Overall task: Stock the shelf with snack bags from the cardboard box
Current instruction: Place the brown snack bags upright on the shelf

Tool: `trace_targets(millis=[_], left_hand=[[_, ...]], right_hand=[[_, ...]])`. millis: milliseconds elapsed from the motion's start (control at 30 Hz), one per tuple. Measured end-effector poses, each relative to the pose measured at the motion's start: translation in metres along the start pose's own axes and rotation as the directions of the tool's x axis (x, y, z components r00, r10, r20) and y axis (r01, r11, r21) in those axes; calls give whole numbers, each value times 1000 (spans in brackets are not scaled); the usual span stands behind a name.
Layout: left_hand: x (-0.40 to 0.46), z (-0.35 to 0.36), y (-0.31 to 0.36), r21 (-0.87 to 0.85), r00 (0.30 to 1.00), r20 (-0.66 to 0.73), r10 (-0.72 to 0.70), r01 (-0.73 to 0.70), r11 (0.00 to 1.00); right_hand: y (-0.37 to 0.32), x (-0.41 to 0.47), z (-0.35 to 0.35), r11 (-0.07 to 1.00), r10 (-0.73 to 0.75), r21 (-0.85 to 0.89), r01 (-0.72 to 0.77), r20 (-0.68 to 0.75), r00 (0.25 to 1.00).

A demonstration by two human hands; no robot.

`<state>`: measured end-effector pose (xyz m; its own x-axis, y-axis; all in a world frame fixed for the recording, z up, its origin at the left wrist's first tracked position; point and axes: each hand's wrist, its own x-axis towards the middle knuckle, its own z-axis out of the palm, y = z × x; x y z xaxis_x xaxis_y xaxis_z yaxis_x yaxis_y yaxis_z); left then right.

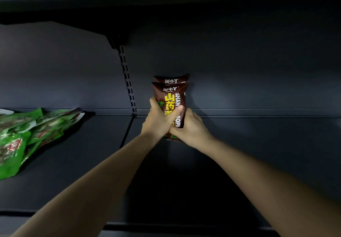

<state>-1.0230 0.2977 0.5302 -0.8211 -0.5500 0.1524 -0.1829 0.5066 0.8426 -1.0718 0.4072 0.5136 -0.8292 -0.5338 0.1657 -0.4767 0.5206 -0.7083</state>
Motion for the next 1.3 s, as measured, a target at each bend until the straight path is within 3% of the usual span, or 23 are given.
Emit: trace_targets(millis=[100, 167, 333, 600, 867, 1100, 1200, 1300], left_hand=[[-1, -4, 5, 124, 999, 25, -30, 26, 992], [-6, -4, 8, 210, 998, -42, -39, 47, 977], [-38, 2, 12, 407, 915, -325, 241, -94, 908], [-98, 44, 65, 526, 923, -186, 338, -197, 827], [-193, 133, 121, 420, 928, -14, 372, -332, 844], [-287, 216, 155, 189, 857, -87, 508, -487, 853], [-319, 255, 151, 115, 863, -78, 499, -490, 864], [-350, 291, 134, 166, 927, 54, 371, -375, 912]], right_hand=[[-1, 3, -3, 999, 31, 9, -31, 30, 999], [0, 2, -6, 999, 26, 35, -27, 37, 999], [5, -18, -27, 1000, 1, -14, -1, -12, 1000], [27, -83, -97, 1000, 3, 5, -3, -46, 999], [83, -186, -178, 996, -10, 93, 14, -39, 999], [155, -275, -234, 997, -37, 65, 35, 25, 999], [191, -300, -238, 997, 17, 68, -23, 91, 996], [234, -324, -231, 994, 73, -93, -56, 195, 978]])
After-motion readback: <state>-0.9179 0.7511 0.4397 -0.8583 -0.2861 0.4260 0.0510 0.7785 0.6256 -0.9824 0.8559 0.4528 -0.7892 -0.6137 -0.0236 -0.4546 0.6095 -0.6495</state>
